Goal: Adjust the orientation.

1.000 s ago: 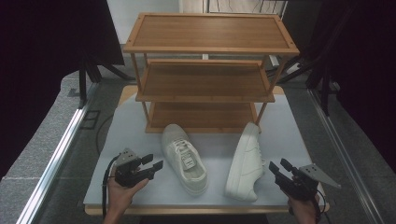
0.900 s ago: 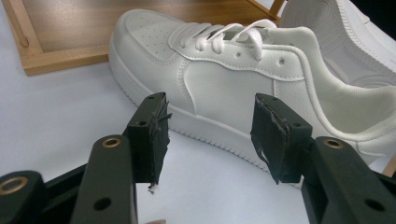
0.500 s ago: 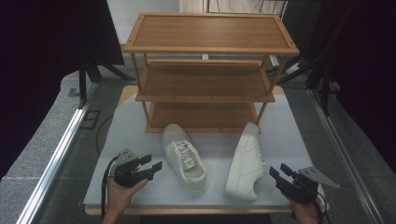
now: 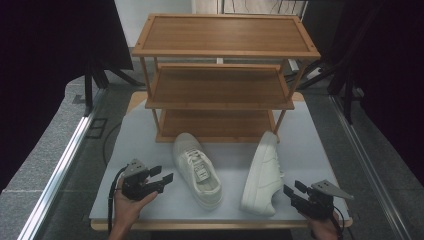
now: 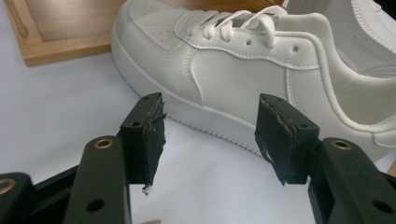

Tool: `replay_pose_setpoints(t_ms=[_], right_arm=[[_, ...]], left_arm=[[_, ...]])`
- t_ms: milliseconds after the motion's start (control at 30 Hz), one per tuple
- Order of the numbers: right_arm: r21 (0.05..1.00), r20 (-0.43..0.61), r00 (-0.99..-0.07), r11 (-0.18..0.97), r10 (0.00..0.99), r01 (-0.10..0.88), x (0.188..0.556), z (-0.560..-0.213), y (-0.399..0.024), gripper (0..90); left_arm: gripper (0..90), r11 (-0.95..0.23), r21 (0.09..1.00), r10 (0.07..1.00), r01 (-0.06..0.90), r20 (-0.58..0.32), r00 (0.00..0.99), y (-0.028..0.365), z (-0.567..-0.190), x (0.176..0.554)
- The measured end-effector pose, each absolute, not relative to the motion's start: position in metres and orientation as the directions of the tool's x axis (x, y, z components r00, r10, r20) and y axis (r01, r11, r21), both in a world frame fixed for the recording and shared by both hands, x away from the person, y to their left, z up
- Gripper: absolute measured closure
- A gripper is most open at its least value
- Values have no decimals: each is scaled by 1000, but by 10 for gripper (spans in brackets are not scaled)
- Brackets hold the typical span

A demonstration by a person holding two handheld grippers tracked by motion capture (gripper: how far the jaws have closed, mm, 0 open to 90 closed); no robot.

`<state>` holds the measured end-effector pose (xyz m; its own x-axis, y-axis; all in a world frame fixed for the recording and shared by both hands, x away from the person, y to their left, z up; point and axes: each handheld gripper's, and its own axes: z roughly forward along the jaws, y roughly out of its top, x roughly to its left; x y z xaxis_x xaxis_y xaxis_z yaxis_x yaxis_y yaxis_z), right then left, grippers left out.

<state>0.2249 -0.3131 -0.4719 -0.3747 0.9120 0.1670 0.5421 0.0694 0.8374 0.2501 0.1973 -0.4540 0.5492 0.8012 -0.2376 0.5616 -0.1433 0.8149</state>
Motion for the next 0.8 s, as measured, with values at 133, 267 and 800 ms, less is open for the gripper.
replay_pose_setpoints(t_ms=[133, 267, 800], right_arm=[[831, 176, -381, 70, 908, 552, 226, -472, -315, 483], [826, 173, -376, 74, 910, 559, 226, -473, -316, 484], [825, 204, -412, 70, 888, 561, 224, -470, -303, 681]], left_arm=[[418, -145, 811, 801, 567, -240, 548, 198, -455, 250], [418, -146, 810, 803, 569, -238, 546, 198, -456, 249], [417, -139, 811, 802, 568, -244, 544, 200, -455, 248]])
